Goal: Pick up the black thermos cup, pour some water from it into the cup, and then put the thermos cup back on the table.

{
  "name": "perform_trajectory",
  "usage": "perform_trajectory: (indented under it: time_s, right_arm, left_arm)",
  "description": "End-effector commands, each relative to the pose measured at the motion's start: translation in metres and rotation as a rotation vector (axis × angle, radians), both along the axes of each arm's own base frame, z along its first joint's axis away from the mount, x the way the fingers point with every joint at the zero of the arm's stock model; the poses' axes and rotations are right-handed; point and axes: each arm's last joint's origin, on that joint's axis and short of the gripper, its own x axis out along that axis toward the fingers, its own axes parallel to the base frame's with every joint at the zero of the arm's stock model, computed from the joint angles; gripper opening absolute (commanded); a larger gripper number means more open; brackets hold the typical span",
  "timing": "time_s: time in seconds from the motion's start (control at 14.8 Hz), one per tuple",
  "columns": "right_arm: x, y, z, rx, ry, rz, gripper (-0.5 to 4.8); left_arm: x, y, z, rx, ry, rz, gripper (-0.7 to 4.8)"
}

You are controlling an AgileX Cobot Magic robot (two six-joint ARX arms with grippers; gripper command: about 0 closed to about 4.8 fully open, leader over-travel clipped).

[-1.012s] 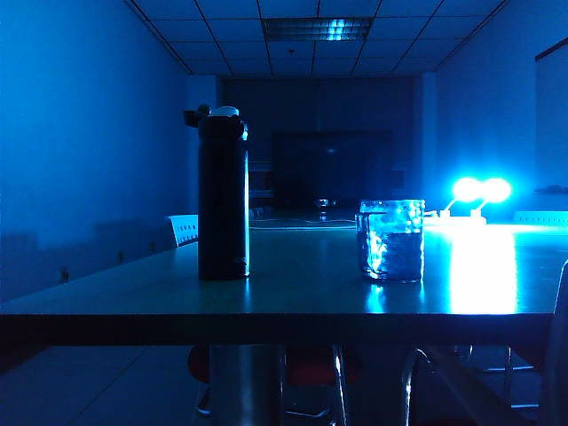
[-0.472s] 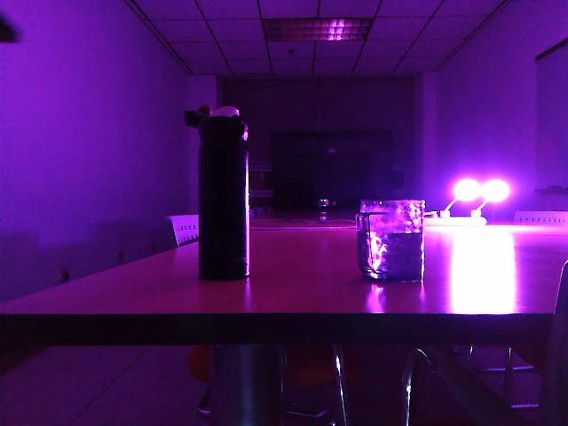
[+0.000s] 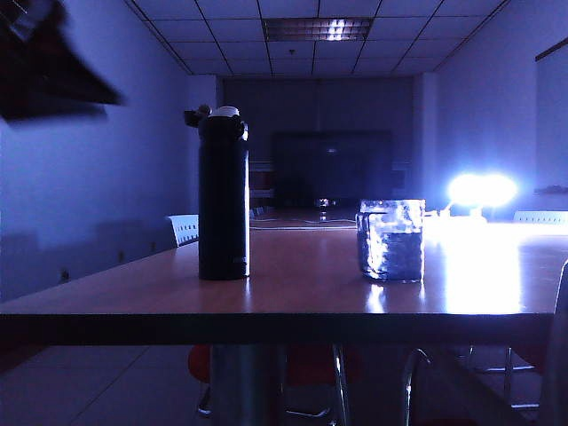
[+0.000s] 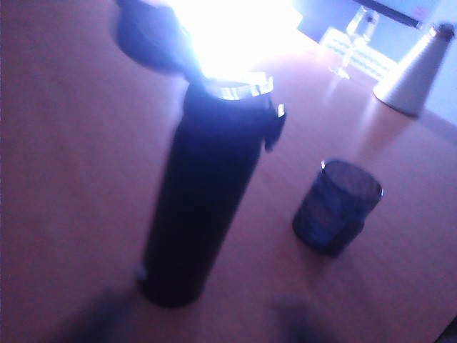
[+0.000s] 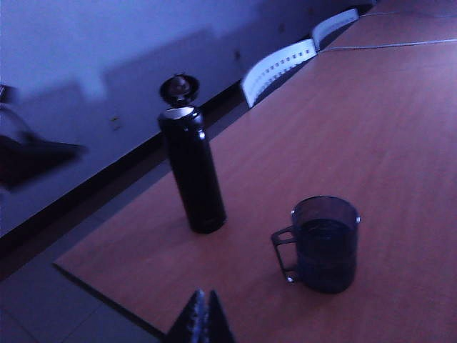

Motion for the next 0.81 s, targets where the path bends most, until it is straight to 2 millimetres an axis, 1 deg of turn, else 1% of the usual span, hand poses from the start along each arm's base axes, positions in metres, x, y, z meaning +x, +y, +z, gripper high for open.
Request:
perform_trajectory:
  time_s: [0.07,0.13,0.27,0.47,0.67,0.81]
  right_arm:
    - [0.0,0.0,0.003,0.0,-0.022,0.017,-0.02]
    - [-0.001,0.001,0.003,0.001,-0.018,0.03,-0.02]
    - [-0.001,0.001,0.001,-0.002,0.001,0.031,-0.01]
    - [-0.002,0.001,-0.001,-0.002,0.021,0.045,-0.01]
    - [-0.002,0.001,-0.001,-0.002,0.021,0.044,-0.01]
    - [-0.002,0.001,-0.001,-0.001,0.022,0.045,-0.01]
  left_arm:
    - [0.017,-0.024,-0.007,0.06,-0.05,0.005,4.79]
    - [0.028,-0.04,-0.01,0.118,-0.064,0.027,4.79]
    - [0.045,-0.057,-0.015,0.129,-0.056,0.023,4.79]
    - [0.066,-0.066,-0.028,0.104,-0.08,0.025,4.79]
    - [0.078,-0.07,-0.044,0.097,-0.099,0.021,4.79]
    - [0.09,-0.075,-0.054,0.093,-0.081,-0.037,4.79]
